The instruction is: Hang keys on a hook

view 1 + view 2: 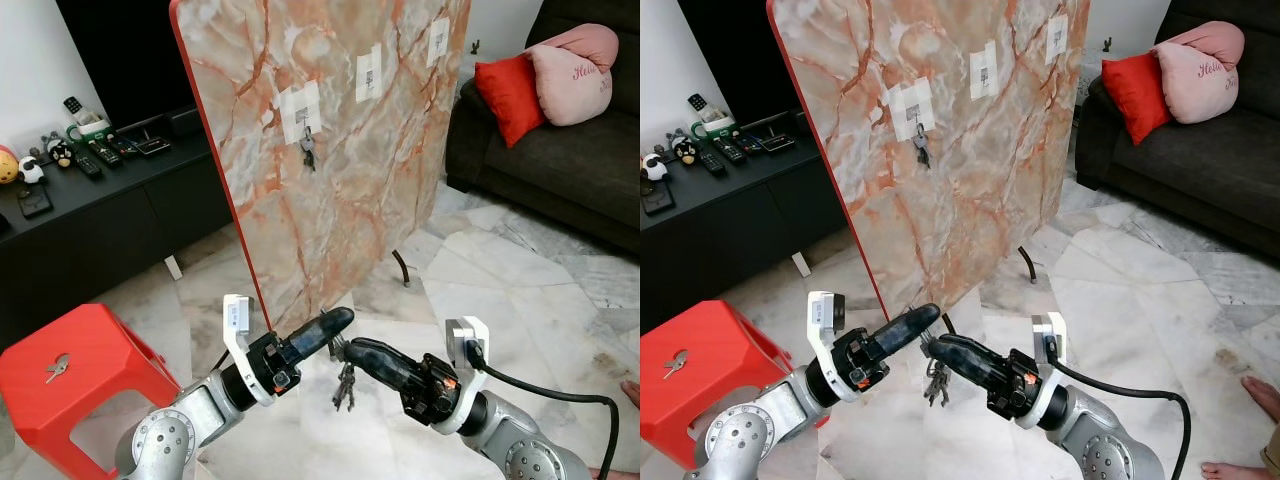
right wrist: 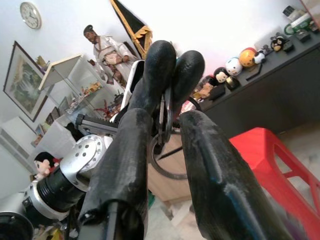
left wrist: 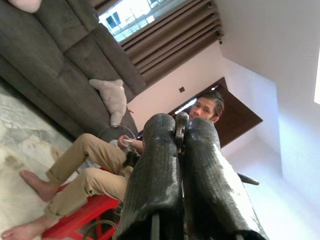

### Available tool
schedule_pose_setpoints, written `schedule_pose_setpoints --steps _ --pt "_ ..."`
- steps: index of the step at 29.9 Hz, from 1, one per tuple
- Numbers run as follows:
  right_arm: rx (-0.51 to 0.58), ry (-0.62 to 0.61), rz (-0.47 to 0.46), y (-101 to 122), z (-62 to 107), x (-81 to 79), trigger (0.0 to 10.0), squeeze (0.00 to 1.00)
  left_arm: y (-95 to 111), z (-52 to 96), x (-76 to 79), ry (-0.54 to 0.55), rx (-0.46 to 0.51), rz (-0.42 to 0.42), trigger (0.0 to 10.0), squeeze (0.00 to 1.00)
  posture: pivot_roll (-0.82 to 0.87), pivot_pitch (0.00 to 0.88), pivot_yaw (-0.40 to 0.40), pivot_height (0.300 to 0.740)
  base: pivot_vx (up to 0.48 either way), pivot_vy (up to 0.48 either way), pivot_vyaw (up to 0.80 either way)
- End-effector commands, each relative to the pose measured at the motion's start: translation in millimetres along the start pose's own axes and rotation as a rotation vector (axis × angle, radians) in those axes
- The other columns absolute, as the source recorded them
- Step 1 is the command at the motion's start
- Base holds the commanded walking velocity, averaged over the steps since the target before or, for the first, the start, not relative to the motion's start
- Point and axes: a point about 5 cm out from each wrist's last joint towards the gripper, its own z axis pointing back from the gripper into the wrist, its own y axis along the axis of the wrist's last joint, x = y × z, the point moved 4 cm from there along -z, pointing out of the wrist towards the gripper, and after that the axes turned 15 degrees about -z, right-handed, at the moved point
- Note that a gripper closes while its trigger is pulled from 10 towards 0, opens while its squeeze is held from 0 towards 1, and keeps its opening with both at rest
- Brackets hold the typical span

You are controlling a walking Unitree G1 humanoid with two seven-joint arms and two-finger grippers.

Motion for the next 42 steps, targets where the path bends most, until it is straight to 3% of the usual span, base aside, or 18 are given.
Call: schedule_pose_setpoints --steps 1,7,9,10,17,21,22,23,24,25,26,27,30,31,34,35,39,42 --pt "0.006 -0.011 0.019 4 1.5 0.7 10.0 1.00 5 0.3 -1.2 0.006 0.008 -0.021 0.0 0.00 0.03 0.000 0.017 0.740 0.000 0.000 0.00" --pt "0.019 -0.067 0.050 9 4.8 8.9 10.0 1.00 6 1.0 -3.0 0.021 0.004 -0.038 0.0 0.00 0.03 0.000 0.016 0.740 0.000 0.000 0.00" --pt "0.051 -0.169 0.099 15 9.0 23.5 10.0 0.96 5 0.9 -4.2 0.030 -0.004 -0.048 0.0 0.00 0.03 0.000 0.016 0.740 0.000 0.000 0.00" --pt "0.080 -0.233 0.124 21 13.2 32.2 10.0 0.00 5 1.0 -6.0 0.042 -0.002 -0.055 0.0 0.00 0.03 0.000 0.016 0.740 0.000 0.000 0.00" --pt "0.157 -0.320 0.138 33 24.2 43.3 10.0 0.00 7 4.1 -14.7 0.102 -0.002 -0.089 0.0 0.00 0.03 0.000 0.014 0.740 0.000 0.000 0.00" --pt "0.179 -0.384 0.136 33 32.2 53.4 10.0 0.00 14 6.3 -33.7 0.238 0.009 -0.173 0.0 0.00 0.03 0.000 0.011 0.740 0.000 0.000 0.00" --pt "0.212 -0.473 0.125 32 42.5 67.0 10.0 0.00 24 9.9 -49.5 0.367 0.010 -0.287 0.5 0.00 0.03 0.000 0.008 0.740 0.000 0.000 0.00" --pt "0.223 -0.540 0.128 31 49.2 75.7 10.0 0.00 29 11.6 -55.8 0.422 0.008 -0.338 4.3 0.00 0.03 0.000 0.006 0.740 0.000 0.000 0.00" --pt "0.229 -0.584 0.135 31 53.5 81.5 10.0 0.00 32 12.7 -59.4 0.456 0.008 -0.369 4.3 0.00 0.03 0.000 0.006 0.740 0.000 0.000 0.00" --pt "0.236 -0.639 0.130 29 59.3 88.8 10.0 0.00 35 14.4 -62.6 0.485 0.007 -0.396 7.9 0.00 0.03 0.000 0.003 0.740 0.000 0.000 0.00" --pt "0.239 -0.714 0.129 26 67.4 97.4 10.0 0.00 40 17.0 -66.8 0.531 0.005 -0.435 10.0 0.00 0.03 0.000 0.001 0.740 0.000 0.000 0.00" --pt "0.253 -0.831 0.119 21 80.8 110.0 10.0 0.00 46 21.2 -72.9 0.598 -0.007 -0.496 10.0 0.00 0.03 0.000 -0.002 0.740 0.000 0.000 0.00" --pt "0.272 -1.003 0.091 10 103.1 125.5 10.0 0.00 50 28.9 -84.1 0.713 -0.082 -0.637 10.0 0.00 0.04 0.000 -0.005 0.740 0.000 0.000 0.00" --pt "0.272 -1.003 0.091 10 103.1 125.5 10.0 0.00 50 28.9 -84.1 0.713 -0.082 -0.637 10.0 0.00 0.04 0.000 -0.005 0.740 0.000 0.000 0.00" --pt "0.270 -1.257 0.052 -11 134.6 140.9 10.0 0.00 55 39.8 -100.2 0.884 -0.179 -0.840 10.0 0.00 0.03 0.000 -0.008 0.740 0.000 0.000 0.00" --pt "0.270 -1.257 0.052 -11 134.6 140.9 10.0 0.00 55 39.8 -100.2 0.884 -0.179 -0.840 10.0 0.00 0.03 0.000 -0.008 0.740 0.000 0.000 0.00" --pt "0.177 -1.475 0.020 -45 159.3 147.7 10.0 0.00 61 39.8 -101.7 0.980 -0.297 -1.180 10.0 0.00 0.03 0.000 -0.016 0.740 0.000 0.000 0.00" --pt "0.156 -1.570 -0.002 -60 170.2 148.0 10.0 0.00 65 33.8 -96.2 1.024 -0.202 -1.173 10.0 0.00 0.04 0.000 -0.026 0.740 0.000 0.000 0.00"
